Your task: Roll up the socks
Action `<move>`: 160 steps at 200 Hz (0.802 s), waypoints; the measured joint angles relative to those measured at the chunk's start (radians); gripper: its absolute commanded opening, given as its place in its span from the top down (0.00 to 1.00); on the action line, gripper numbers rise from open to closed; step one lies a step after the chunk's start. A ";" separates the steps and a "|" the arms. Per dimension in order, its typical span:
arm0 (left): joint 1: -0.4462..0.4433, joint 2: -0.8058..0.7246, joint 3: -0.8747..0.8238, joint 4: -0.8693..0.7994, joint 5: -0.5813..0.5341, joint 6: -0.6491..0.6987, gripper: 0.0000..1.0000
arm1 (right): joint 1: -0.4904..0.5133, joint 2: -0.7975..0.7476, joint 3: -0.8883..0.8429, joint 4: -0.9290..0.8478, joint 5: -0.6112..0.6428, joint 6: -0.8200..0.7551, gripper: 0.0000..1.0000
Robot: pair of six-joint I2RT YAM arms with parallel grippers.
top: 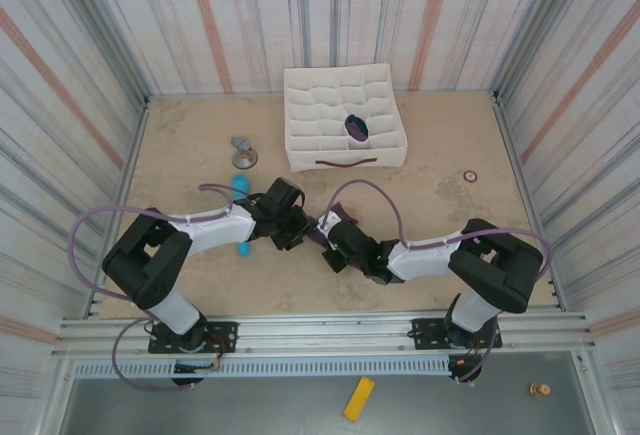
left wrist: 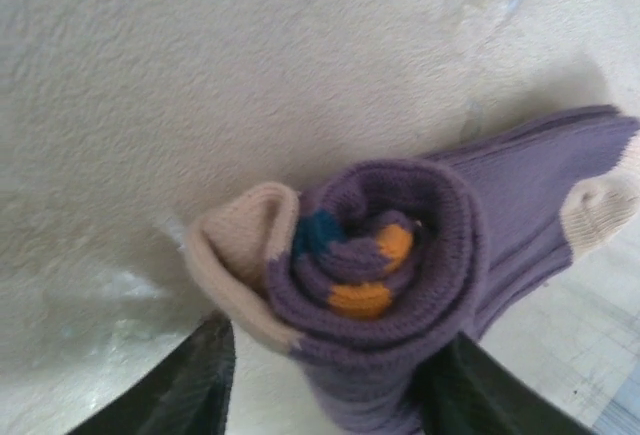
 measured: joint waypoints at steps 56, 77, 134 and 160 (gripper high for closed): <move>0.000 -0.003 0.065 -0.102 0.008 0.074 0.27 | -0.148 -0.080 -0.101 0.059 -0.235 0.149 1.00; 0.000 -0.021 0.090 -0.144 -0.011 0.111 0.27 | -0.221 -0.094 -0.124 0.075 -0.343 0.221 1.00; 0.000 -0.030 0.155 -0.205 -0.032 0.175 0.30 | -0.385 -0.064 -0.128 0.094 -0.608 0.417 1.00; -0.002 -0.018 0.155 -0.205 -0.031 0.178 0.32 | -0.452 -0.047 -0.142 0.118 -0.703 0.507 1.00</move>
